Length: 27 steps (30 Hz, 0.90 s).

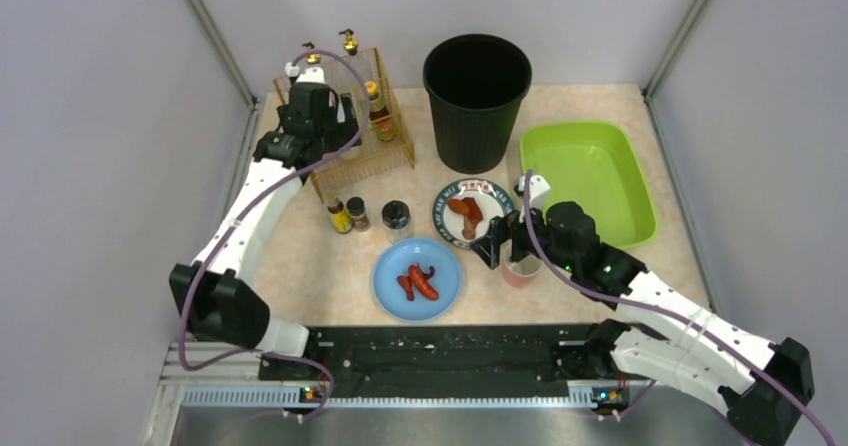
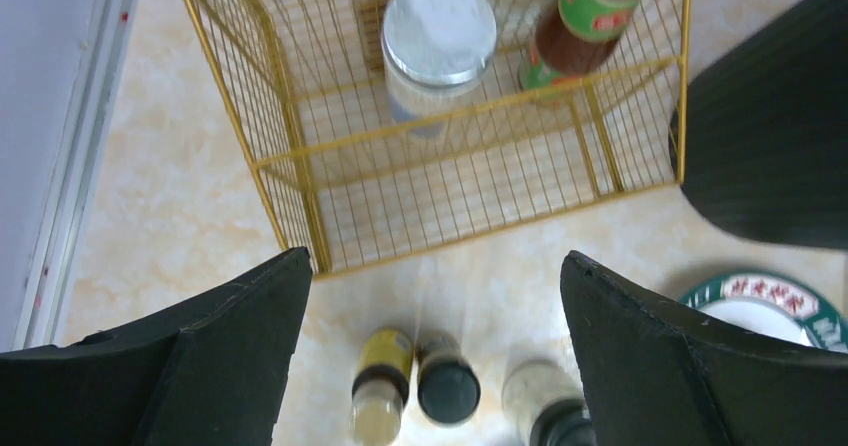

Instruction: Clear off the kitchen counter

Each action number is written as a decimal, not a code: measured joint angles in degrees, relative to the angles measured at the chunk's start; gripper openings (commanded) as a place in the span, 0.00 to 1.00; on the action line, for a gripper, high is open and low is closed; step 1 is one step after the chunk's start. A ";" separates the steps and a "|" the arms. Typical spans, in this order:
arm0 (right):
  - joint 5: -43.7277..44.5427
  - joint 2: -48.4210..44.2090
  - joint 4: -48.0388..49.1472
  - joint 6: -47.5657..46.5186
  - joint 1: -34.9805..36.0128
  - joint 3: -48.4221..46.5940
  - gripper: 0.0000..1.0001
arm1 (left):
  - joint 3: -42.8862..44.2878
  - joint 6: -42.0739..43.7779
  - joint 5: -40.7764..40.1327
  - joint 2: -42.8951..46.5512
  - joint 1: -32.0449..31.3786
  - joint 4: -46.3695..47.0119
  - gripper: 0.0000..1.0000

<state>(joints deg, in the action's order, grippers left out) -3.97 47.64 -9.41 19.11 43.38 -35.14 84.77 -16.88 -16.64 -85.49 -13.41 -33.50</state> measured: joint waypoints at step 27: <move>-0.17 0.46 -0.02 -0.02 0.00 0.00 0.99 | -24.28 -5.53 2.60 18.78 -20.55 -1.20 0.99</move>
<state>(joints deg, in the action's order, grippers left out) -4.14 48.10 -9.43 19.09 43.38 -35.14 60.49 -22.41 -14.04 -66.72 -33.95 -34.70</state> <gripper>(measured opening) 0.988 0.991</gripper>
